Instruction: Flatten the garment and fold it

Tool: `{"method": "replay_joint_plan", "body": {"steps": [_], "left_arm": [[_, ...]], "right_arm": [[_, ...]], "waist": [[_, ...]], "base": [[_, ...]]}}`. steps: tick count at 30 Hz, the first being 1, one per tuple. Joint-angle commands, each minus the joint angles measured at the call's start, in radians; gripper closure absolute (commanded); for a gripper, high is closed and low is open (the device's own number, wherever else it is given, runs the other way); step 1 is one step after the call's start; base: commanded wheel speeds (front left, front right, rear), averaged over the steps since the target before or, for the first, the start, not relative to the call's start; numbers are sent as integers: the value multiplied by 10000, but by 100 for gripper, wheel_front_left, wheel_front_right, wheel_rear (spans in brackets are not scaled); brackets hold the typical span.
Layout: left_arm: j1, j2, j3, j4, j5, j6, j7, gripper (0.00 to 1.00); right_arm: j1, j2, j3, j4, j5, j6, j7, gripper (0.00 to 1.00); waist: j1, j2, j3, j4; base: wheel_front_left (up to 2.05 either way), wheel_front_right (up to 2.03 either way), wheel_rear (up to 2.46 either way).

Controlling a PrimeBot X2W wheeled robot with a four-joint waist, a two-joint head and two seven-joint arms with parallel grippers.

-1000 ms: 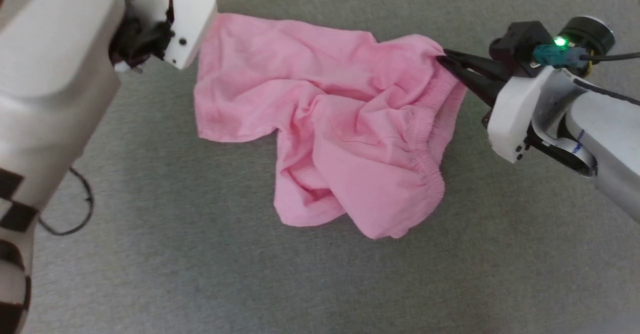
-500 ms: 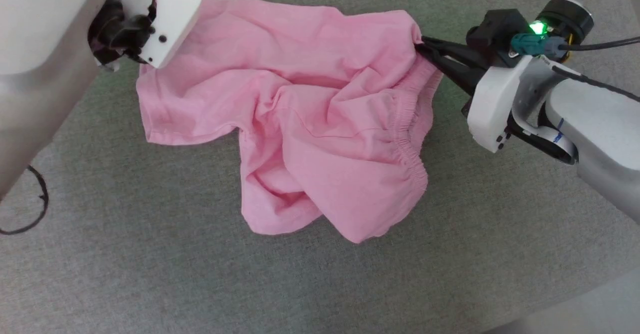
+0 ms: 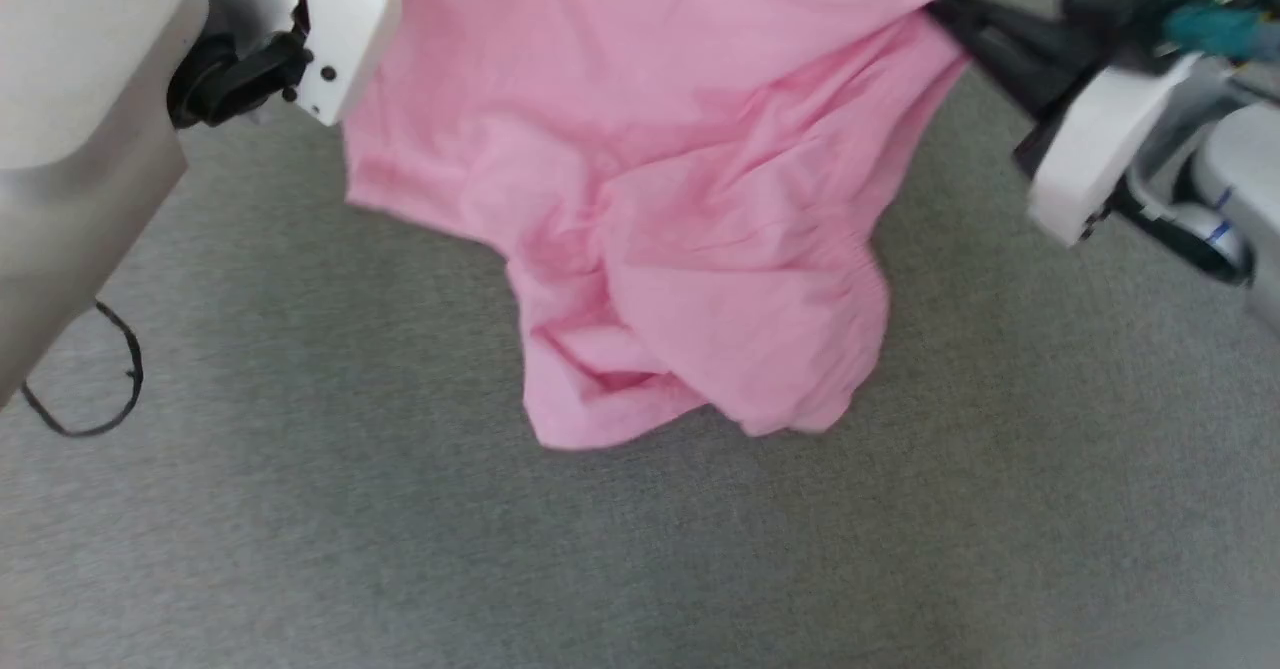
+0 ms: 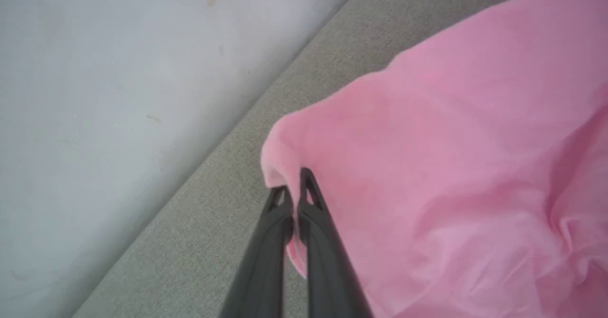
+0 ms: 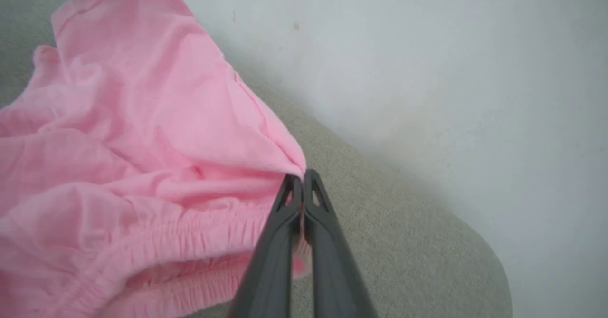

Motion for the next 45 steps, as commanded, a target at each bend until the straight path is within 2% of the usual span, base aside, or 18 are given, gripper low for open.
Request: {"method": "replay_joint_plan", "body": {"steps": [1,4,5,12,16,23,29,36,45], "left_arm": [[99,116,-3,112,148,-65,-630,100],[65,108,158,417,249,-65,-1809,100],[65,108,158,417,249,-65,-1809,100],[-690,-180,629,1031,814,132,-3867,100],[-1581,-327,763,1252,1528,624,-4781,100],[-3247,-503,1353,1804,2076,1241,-6096,100],[-4368,-590,1892,2337,2098,1506,-6816,100],[-4946,-631,2279,2756,1957,1499,-7195,100],[-4123,-951,2427,2929,1797,1522,-7485,100]], "right_arm": [[-151,-82,-204,24,41,-23,-151,100],[-288,-220,-516,4,28,-23,-290,100],[-288,-220,-516,4,28,-23,-290,100],[-1332,-219,-1534,284,-317,-23,-454,100],[-2339,-79,-1828,688,-679,-23,-467,100],[-4780,215,-1594,1463,-1443,-23,-265,100],[-6581,448,-1459,2185,-1936,-23,-346,100],[-7811,562,-966,2750,-2216,-23,-429,100],[-7326,726,-650,2785,-1960,-23,-487,100]], "waist": [[-1,-1,-1111,858],[-1,-1,-1639,1213],[-1,-1,-1639,1213],[-1,-1,-2134,1929],[-1,-1,-1856,2210],[-1,-1,-791,2429],[-1,-1,-18,2493],[-1,-1,504,2548],[-1,-1,906,2556]], "base": [[0,0,0],[0,0,0],[0,0,0],[0,0,0],[0,0,0],[0,0,0],[0,0,0],[0,0,0],[0,0,0]]}}
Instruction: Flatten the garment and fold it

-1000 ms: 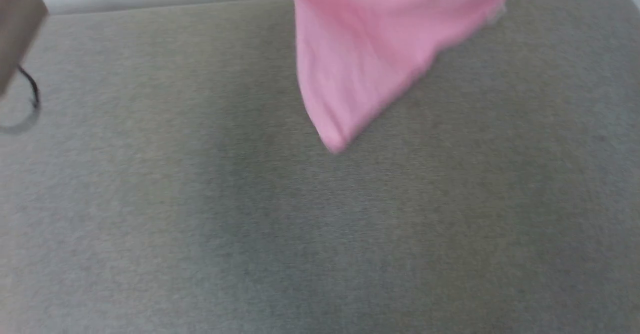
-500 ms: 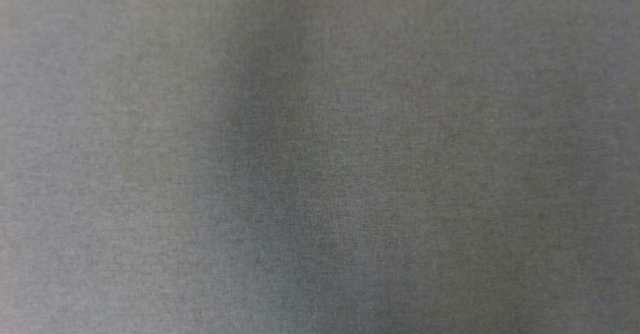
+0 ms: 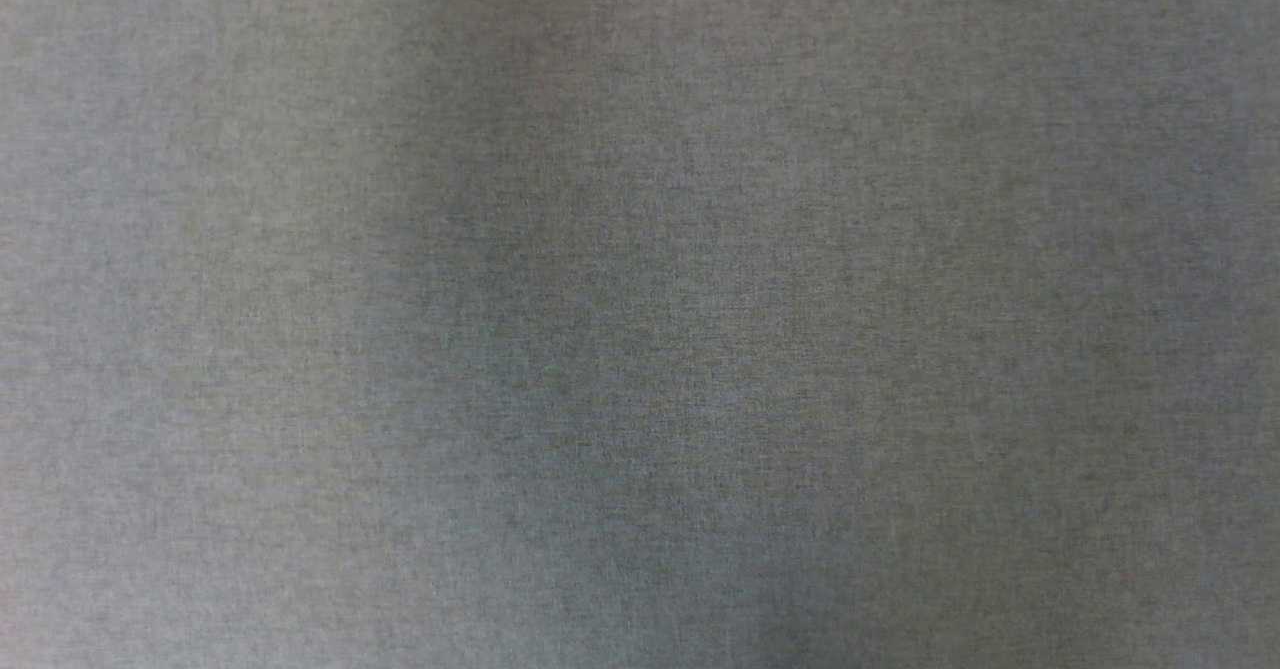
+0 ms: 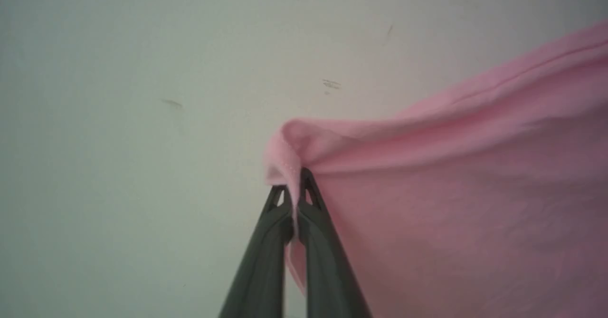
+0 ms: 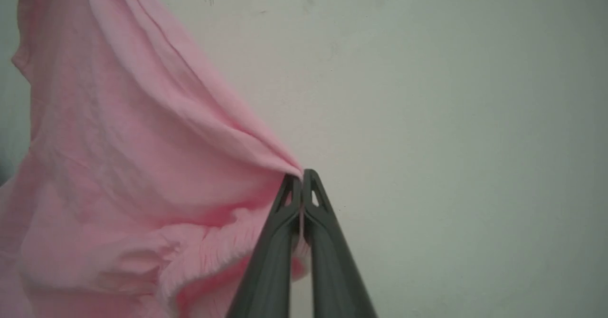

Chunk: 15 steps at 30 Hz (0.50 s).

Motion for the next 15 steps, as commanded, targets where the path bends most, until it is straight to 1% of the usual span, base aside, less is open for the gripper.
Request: {"method": "replay_joint_plan", "body": {"steps": [1,3,7,11,13,15], "left_arm": [[437,-81,82,-16,-79,121,-90,100],[1008,-160,139,-148,-98,171,-116,100],[2510,-153,766,-1097,17,487,-127,100],[4661,29,1644,-2235,264,844,-129,100],[5901,29,2217,-2833,343,1036,-129,100],[7187,-2,2697,-3357,532,1160,-130,100]], "right_arm": [[384,3,-23,-93,27,-25,-48,100],[957,24,-226,-371,32,-25,-49,100],[2424,65,-674,-917,-103,-25,-51,100],[4187,295,-1750,-1424,-86,-25,-51,100],[5239,404,-2202,-1688,-146,-25,-52,100],[6318,452,-2449,-1923,-268,-25,-52,100]], "waist": [[-1,0,66,9],[-1,0,65,-9],[-1,0,-87,-54],[-1,0,-484,-157],[-1,0,-769,-145],[-1,0,-1085,-117]], "base": [[0,0,0],[0,0,0],[0,0,0],[0,0,0],[0,0,0],[0,0,0]]}}
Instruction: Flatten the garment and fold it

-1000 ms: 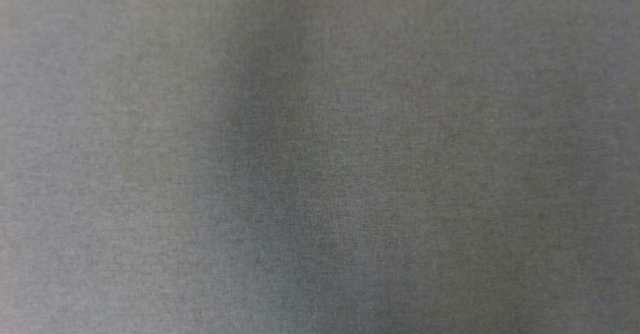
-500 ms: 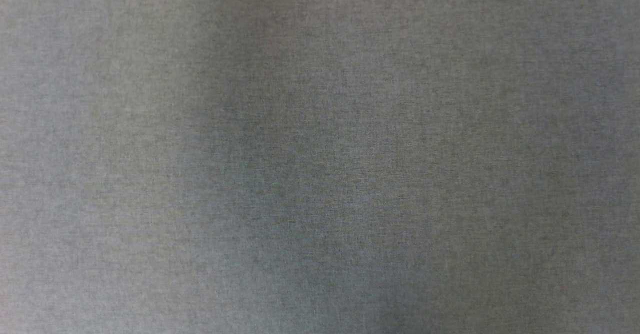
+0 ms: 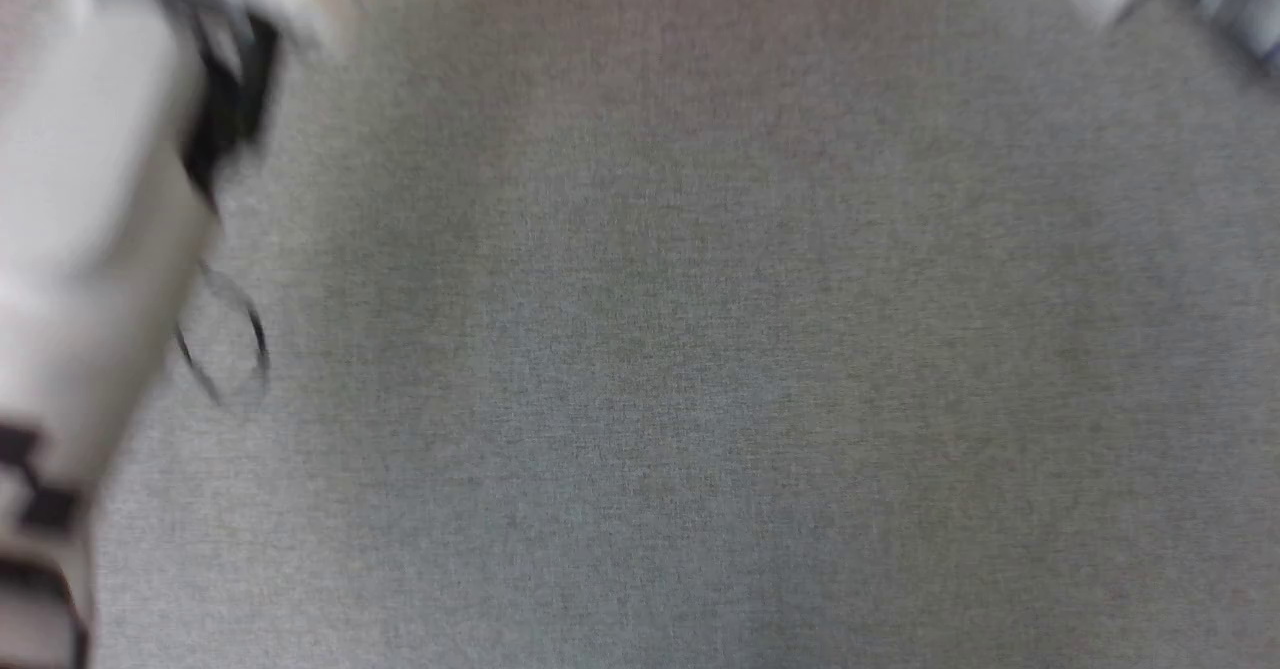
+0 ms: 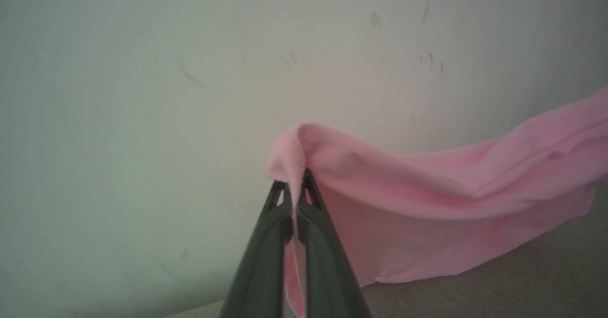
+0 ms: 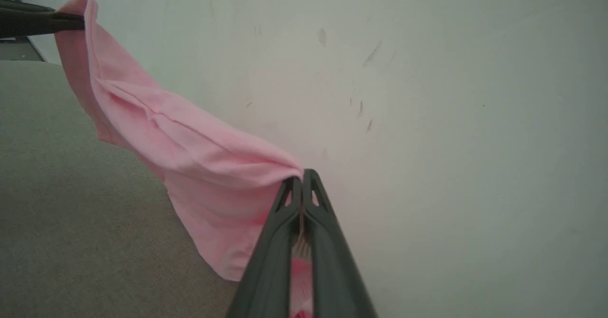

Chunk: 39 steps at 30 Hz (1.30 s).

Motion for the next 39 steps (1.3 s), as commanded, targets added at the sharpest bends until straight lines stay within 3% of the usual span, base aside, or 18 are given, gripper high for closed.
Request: {"method": "replay_joint_plan", "body": {"steps": [1,9,22,25,32,39], "left_arm": [[822,-12,332,-300,159,139,-46,100],[5330,-422,1555,-1478,1016,212,-46,100],[10670,-455,2450,-2260,1610,-76,-47,100],[11615,-434,2612,-2390,1562,-39,-47,100],[13280,-312,2420,-3430,1481,596,249,100],[13012,153,2599,-4181,1808,891,320,100]], "right_arm": [[705,78,-191,-163,-73,-21,-48,100],[4554,-384,-731,-1783,-577,-21,-48,100],[9337,-1344,368,-3405,-786,-21,-49,100],[10095,-1445,473,-3518,-662,-21,-49,100],[11654,-1671,764,-3955,-457,-21,-49,100],[11843,-1280,-351,-4298,-671,-21,-49,100]], "waist": [[1,-1,-602,-18],[1,-1,-2069,84],[1,-1,-3840,-188],[1,-1,-4090,-200],[1,-1,-4416,-37],[1,-1,-4403,14]], "base": [[0,0,0],[0,0,0],[0,0,0],[0,0,0],[0,0,0],[0,0,0]]}}
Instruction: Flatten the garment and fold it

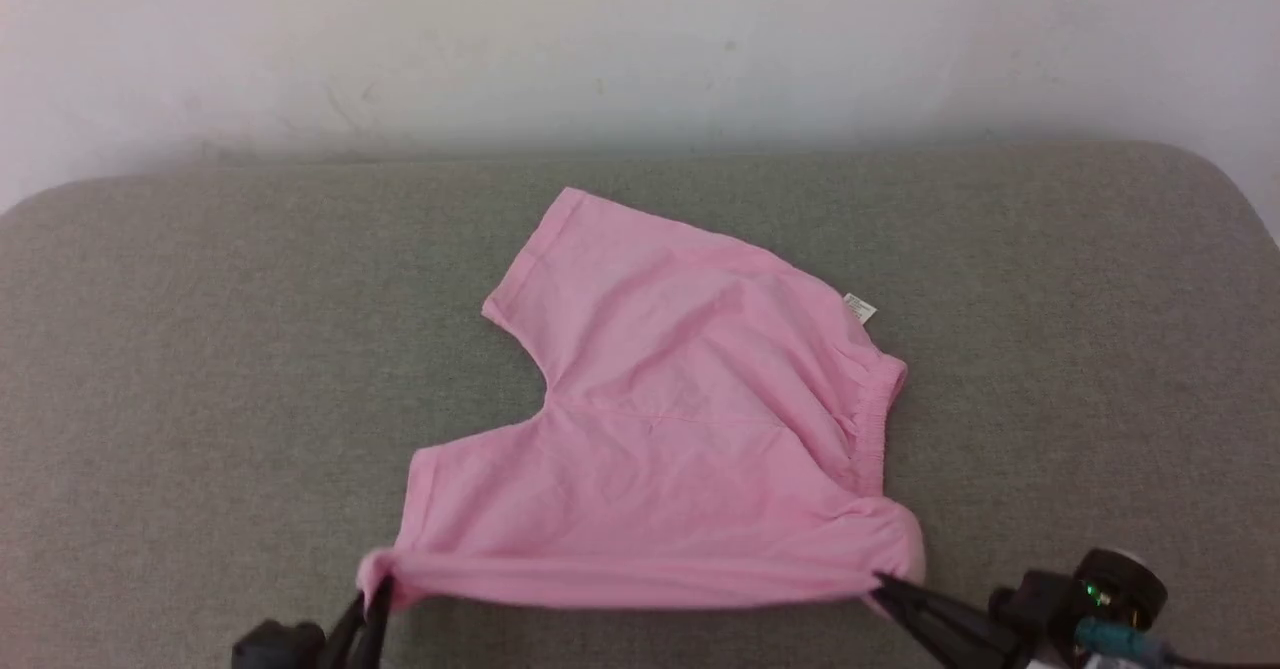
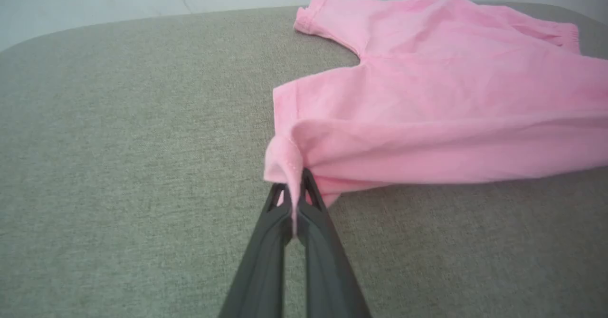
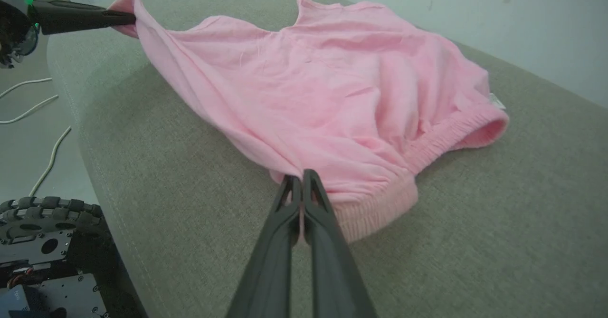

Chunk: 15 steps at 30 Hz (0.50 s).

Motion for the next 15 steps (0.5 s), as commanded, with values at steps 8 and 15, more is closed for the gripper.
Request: {"method": "replay_joint_plan", "body": {"steps": [8,15], "left_arm": [[-2915,327,175,-113,850,-300,53,100],[-5737,22,129,1137,1202,-962,56,100]], "right_arm": [[-614,781,-2027,-355,-518,-21,-47,100],[-1633,1019,-2514,-247,-789,-21,-47,100]], "waist": [[1,-1,816,-259],[1,-1,2041,-664]], "base": [[0,0,0],[0,0,0]]}}
